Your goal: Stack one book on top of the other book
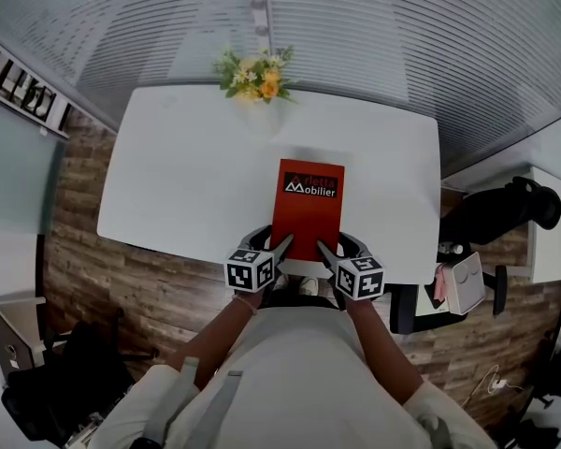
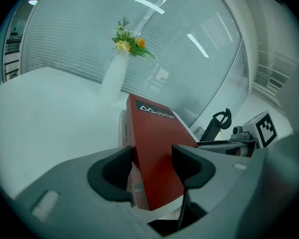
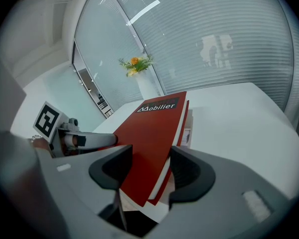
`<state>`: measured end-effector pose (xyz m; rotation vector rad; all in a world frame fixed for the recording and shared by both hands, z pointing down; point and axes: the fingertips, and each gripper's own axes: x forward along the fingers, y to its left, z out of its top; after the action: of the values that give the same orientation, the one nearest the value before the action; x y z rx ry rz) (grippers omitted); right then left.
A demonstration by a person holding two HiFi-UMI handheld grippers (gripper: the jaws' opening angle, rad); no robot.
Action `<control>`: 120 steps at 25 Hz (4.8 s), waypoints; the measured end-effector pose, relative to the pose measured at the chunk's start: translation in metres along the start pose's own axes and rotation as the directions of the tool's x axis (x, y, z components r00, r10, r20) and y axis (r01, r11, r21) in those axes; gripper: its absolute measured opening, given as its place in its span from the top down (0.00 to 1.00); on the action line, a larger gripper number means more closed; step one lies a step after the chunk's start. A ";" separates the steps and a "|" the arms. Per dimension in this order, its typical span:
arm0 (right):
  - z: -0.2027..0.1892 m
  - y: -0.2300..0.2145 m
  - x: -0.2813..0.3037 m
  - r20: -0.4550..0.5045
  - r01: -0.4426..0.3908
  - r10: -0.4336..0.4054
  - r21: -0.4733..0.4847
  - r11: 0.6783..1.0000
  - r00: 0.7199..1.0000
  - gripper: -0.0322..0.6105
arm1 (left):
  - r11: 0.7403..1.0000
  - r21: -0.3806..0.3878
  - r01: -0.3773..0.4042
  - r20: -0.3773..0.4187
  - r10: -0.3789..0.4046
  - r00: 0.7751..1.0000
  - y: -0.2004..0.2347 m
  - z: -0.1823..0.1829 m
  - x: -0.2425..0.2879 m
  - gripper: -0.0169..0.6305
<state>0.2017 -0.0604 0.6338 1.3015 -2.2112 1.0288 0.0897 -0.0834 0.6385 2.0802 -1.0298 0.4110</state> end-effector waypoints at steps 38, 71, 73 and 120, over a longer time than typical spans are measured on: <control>-0.025 -0.026 0.032 -0.080 0.006 -0.006 0.010 1.000 0.997 0.59 | 1.000 0.010 -0.026 -0.076 0.027 0.997 0.020 -0.025 0.032 0.57; 0.121 0.029 -0.078 0.312 0.076 0.025 -0.307 0.949 0.950 0.89 | 0.972 0.233 0.043 0.298 -0.114 0.948 -0.054 0.121 -0.070 0.95; 0.133 0.038 -0.089 0.336 0.079 0.039 -0.328 0.941 0.941 0.90 | 0.968 0.246 0.058 0.326 -0.139 0.935 -0.062 0.132 -0.079 0.96; 0.236 0.150 -0.233 0.533 0.188 0.133 -0.505 0.843 0.835 0.94 | 0.901 0.433 0.020 0.533 -0.273 0.801 -0.172 0.230 -0.201 0.96</control>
<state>0.1993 -0.0538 0.2694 1.4570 -2.5968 -0.0610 0.0885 -0.0829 0.2878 2.7486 -1.1783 -0.1387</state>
